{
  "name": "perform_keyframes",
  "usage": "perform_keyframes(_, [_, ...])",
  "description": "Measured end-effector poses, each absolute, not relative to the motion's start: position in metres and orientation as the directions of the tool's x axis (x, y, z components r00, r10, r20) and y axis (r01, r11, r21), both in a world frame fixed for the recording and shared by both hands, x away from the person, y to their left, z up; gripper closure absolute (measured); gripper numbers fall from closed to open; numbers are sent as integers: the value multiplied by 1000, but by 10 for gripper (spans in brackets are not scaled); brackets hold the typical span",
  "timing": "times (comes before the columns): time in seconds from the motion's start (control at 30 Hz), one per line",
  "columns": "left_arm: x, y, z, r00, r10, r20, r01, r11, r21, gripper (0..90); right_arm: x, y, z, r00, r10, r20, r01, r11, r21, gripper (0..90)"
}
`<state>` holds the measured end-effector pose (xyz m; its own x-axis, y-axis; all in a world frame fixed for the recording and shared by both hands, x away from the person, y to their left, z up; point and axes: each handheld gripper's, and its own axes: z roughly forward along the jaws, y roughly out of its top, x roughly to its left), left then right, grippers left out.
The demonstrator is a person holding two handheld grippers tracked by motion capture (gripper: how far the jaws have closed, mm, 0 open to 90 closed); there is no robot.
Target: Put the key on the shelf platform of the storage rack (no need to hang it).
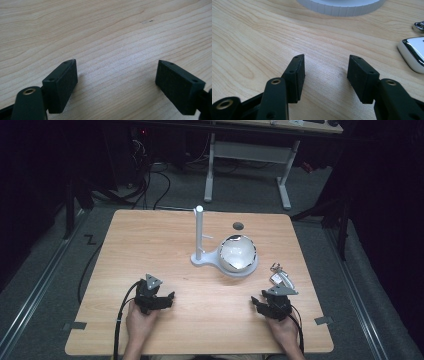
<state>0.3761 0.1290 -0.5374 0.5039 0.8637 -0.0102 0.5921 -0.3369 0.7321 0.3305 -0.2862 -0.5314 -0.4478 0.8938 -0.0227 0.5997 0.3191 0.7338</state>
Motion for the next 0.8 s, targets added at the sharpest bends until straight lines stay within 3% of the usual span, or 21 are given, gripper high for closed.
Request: perform_keyframes(0.8, [376, 129, -538, 501, 865, -15, 593, -331, 734, 186, 330, -285, -531, -438, 899, -21, 605, 313, 732, 463])
